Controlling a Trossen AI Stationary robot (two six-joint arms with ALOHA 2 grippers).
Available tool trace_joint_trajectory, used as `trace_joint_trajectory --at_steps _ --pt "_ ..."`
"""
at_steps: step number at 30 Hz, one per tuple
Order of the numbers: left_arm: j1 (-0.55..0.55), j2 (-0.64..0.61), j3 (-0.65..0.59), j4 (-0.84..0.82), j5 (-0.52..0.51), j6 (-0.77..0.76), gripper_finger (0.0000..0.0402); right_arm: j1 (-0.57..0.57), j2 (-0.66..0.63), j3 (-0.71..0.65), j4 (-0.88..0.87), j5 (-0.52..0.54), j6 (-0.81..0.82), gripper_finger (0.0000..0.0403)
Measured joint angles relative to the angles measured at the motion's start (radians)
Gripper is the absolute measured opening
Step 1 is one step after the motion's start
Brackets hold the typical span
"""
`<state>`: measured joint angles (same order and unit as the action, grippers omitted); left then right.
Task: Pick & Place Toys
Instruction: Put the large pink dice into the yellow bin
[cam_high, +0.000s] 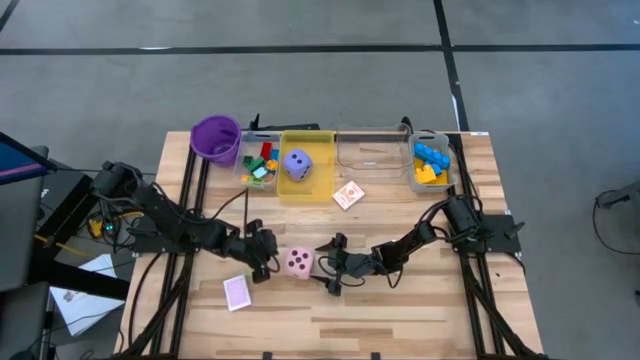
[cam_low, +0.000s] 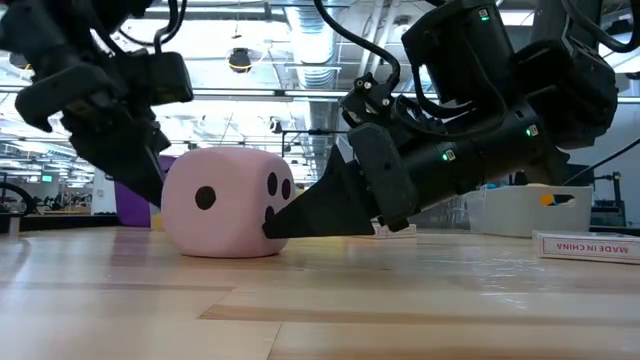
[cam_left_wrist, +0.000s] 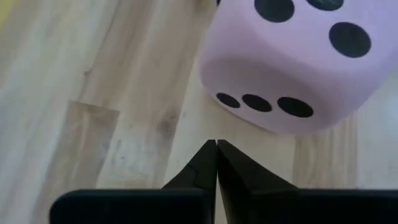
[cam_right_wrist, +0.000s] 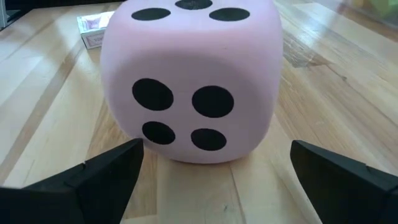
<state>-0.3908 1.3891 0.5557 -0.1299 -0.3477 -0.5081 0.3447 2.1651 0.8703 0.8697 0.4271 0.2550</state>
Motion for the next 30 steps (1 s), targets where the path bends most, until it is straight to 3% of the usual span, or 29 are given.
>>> trace_joint_trajectory --at_steps 12,24,30 --pt "-0.018 0.032 -0.195 0.447 0.023 0.004 0.0001 0.0 0.0 0.0 0.006 -0.007 0.0 0.0399" --pt "-0.019 0.291 -0.211 0.777 0.01 0.016 0.0 0.003 0.0 0.026 0.007 -0.012 0.0 0.0399" --pt "-0.019 0.323 -0.212 0.841 0.01 0.056 0.0 0.003 -0.001 0.026 -0.001 -0.017 0.0 0.0399"
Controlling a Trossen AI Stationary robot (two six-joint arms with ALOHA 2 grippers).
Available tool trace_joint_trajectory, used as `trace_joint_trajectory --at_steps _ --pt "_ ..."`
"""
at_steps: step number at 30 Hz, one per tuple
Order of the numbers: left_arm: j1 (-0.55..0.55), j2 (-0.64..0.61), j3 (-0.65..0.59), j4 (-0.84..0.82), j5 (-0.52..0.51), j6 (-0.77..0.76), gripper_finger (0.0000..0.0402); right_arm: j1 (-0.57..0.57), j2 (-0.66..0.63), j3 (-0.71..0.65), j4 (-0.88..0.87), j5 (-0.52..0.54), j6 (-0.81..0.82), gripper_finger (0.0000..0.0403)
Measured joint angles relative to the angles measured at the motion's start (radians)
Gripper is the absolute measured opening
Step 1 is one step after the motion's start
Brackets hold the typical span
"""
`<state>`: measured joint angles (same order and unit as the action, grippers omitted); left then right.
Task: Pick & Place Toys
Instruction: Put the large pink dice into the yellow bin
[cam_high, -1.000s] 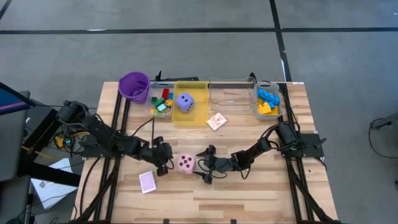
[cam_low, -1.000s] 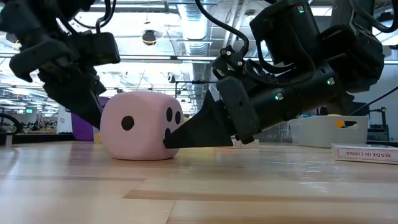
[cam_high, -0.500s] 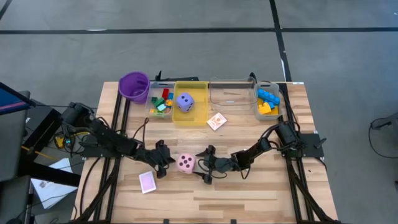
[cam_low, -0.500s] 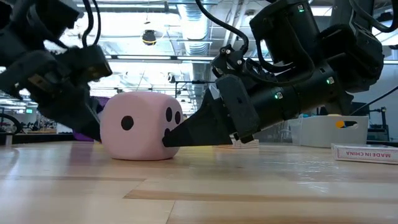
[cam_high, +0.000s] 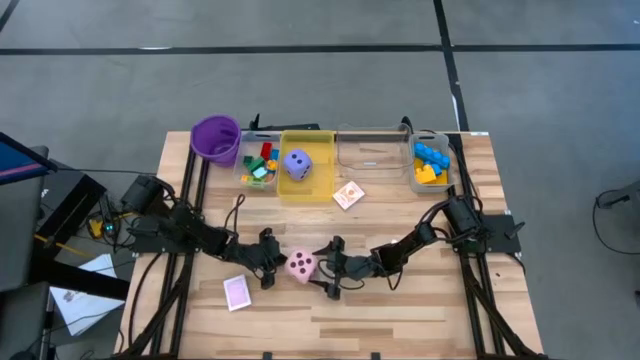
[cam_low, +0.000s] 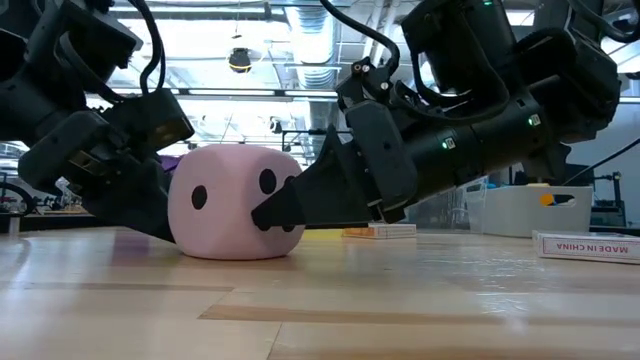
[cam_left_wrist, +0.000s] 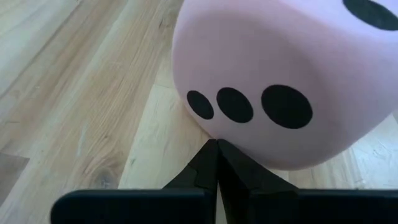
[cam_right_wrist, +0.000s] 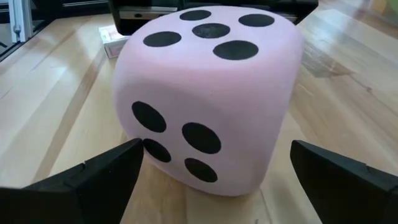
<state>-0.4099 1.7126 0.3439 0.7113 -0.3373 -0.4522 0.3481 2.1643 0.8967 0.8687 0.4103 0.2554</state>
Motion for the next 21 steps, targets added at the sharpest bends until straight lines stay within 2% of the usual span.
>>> trace_joint_trajectory --at_steps 11,21 --pt "0.0 0.0 0.0 -0.003 -0.001 -0.005 0.0 -0.001 -0.001 0.0 -0.017 0.004 0.004 0.0399" --pt "0.0 0.0 0.0 -0.006 -0.001 -0.049 0.0 -0.034 -0.004 0.0 -0.062 -0.003 0.142 0.0399"
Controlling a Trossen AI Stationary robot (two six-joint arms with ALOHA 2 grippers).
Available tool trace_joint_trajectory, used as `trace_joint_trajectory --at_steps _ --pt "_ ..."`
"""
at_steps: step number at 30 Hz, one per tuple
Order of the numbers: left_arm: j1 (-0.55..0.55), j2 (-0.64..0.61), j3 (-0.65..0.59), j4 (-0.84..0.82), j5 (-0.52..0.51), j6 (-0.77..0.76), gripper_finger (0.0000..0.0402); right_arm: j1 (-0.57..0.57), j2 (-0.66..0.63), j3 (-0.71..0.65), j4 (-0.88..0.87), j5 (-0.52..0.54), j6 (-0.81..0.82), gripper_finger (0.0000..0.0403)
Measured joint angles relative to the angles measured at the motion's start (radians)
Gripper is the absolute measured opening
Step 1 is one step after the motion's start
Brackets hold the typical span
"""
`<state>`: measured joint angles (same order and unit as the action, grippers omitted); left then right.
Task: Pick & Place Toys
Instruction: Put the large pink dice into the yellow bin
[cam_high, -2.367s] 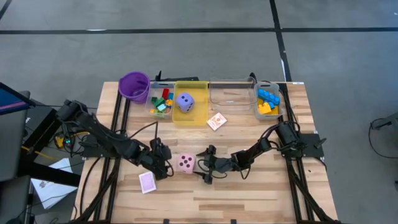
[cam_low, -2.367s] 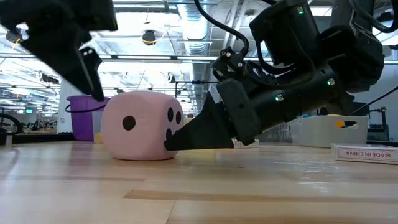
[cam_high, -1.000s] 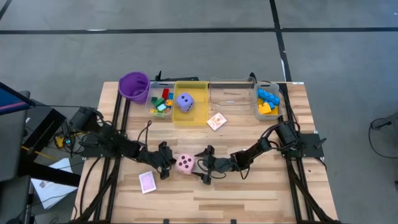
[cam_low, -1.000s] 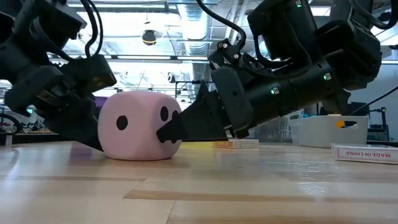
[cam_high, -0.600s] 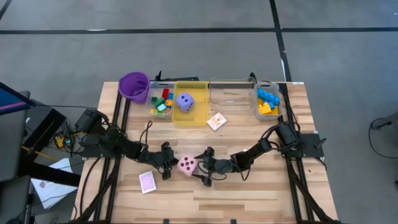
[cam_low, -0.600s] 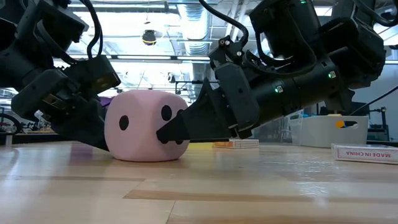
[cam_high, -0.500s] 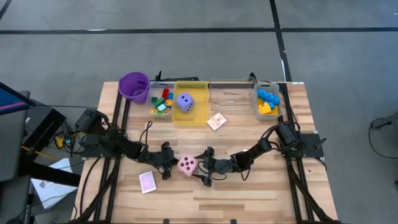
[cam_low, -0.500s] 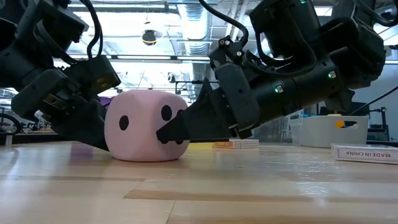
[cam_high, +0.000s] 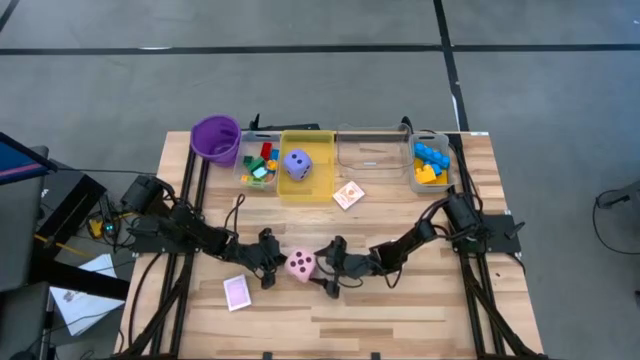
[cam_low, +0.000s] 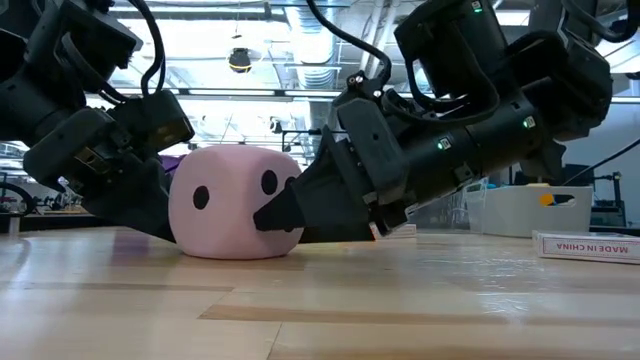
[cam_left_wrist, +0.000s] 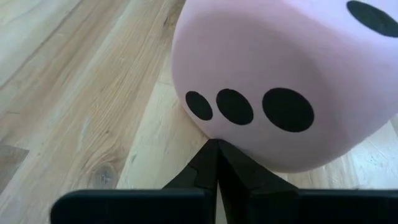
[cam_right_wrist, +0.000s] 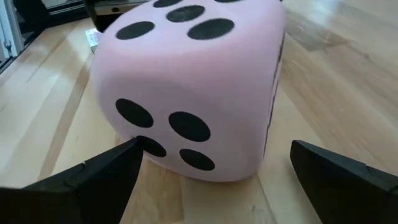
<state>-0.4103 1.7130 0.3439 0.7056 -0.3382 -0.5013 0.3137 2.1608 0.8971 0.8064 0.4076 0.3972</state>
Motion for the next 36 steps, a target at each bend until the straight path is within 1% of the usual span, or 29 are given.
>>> trace_joint_trajectory --at_steps 5,7,14,17,21,24,28,32,36 --pt "-0.005 0.001 0.0 -0.002 -0.004 -0.004 0.0001 -0.014 -0.02 0.001 -0.064 0.0 0.056 0.0399" --pt "-0.005 0.001 0.0 -0.002 -0.005 -0.007 0.0001 -0.016 -0.044 0.0 -0.118 0.019 0.064 0.0399" --pt "-0.005 0.001 -0.002 -0.007 -0.003 -0.02 0.0001 -0.025 -0.148 -0.003 -0.368 0.23 0.064 0.0399" --pt "-0.005 0.002 0.001 -0.002 0.005 -0.022 0.0001 -0.028 -0.174 -0.002 -0.443 0.282 0.067 0.0399" --pt "-0.005 0.002 0.001 -0.003 0.005 -0.022 0.0001 -0.009 -0.185 -0.002 -0.52 0.254 0.062 0.0399" --pt "-0.005 0.002 0.001 -0.005 0.005 -0.026 0.0001 0.003 -0.185 -0.002 -0.522 0.253 0.034 0.0399" --pt "-0.005 0.002 0.0 -0.007 0.005 -0.027 0.0001 0.01 -0.177 -0.002 -0.467 0.243 0.0 0.0399" --pt "-0.005 0.002 0.0 -0.008 0.005 -0.027 0.0001 0.009 -0.178 -0.001 -0.381 0.158 -0.06 0.0399" --pt "-0.005 0.002 0.0 -0.008 0.004 -0.027 0.0001 0.012 -0.178 -0.001 -0.302 0.121 -0.083 0.0399"
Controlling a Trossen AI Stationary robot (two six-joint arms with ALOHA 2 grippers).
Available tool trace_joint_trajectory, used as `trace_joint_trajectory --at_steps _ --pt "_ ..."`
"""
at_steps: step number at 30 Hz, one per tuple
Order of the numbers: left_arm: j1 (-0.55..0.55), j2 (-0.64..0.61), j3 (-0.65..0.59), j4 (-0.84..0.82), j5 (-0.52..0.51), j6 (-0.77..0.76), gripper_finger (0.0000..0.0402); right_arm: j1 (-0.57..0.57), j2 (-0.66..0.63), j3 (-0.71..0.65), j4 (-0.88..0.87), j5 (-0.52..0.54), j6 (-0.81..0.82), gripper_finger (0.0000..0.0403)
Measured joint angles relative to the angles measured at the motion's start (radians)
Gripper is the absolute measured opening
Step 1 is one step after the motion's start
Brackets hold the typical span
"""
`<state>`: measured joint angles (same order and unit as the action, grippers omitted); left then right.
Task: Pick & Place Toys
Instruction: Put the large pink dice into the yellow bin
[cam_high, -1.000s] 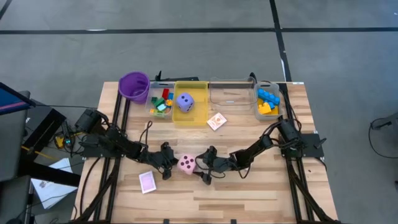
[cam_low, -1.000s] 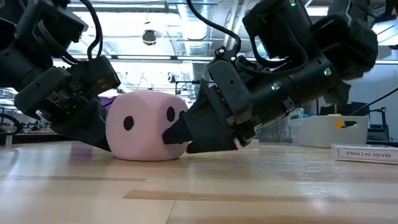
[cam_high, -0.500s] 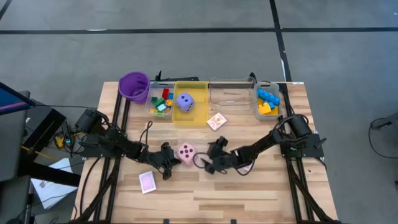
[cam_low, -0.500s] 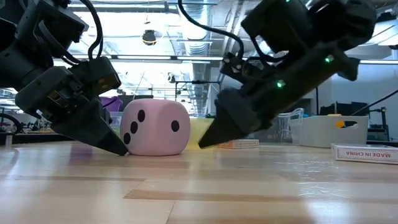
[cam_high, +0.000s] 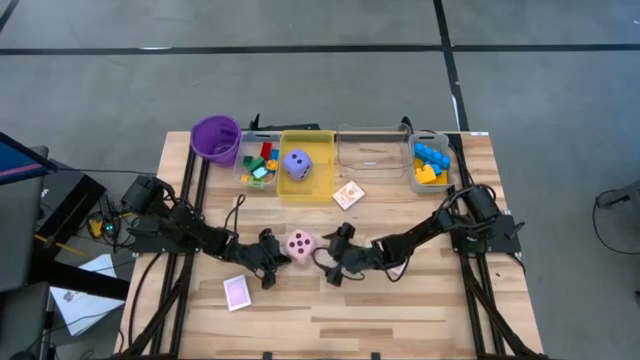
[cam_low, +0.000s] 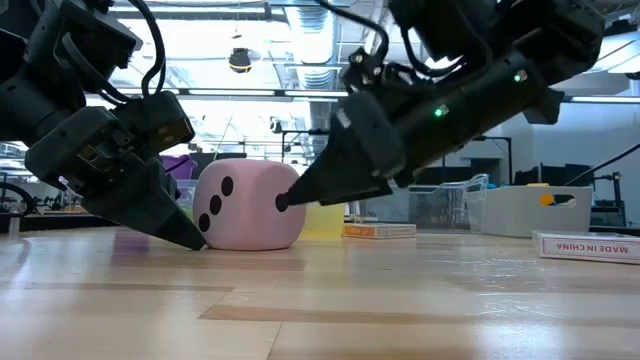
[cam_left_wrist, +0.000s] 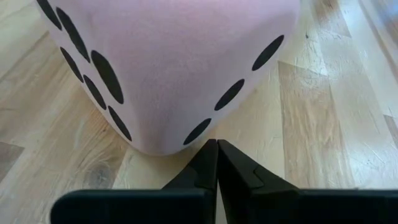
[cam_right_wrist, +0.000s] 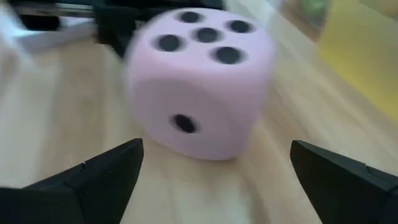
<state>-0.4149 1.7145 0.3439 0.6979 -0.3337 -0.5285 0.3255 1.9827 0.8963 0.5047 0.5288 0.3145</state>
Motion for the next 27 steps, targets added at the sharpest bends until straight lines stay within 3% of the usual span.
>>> trace_joint_trajectory --at_steps 11,14,22,27 --pt "0.0 0.0 -0.001 -0.001 -0.001 0.0 0.0001 0.002 0.001 -0.001 0.11 -0.156 -0.034 0.0399" --pt "-0.001 -0.001 -0.002 -0.006 0.0 -0.002 0.0001 0.002 -0.002 -0.001 0.138 -0.259 -0.082 0.0399" --pt "-0.001 -0.001 -0.002 0.0 0.0 -0.002 0.0001 0.039 0.003 -0.001 0.133 -0.409 -0.147 0.0399" --pt "-0.001 -0.001 -0.002 0.0 0.001 -0.002 0.0001 0.04 0.003 0.0 0.136 -0.415 -0.16 0.0399"
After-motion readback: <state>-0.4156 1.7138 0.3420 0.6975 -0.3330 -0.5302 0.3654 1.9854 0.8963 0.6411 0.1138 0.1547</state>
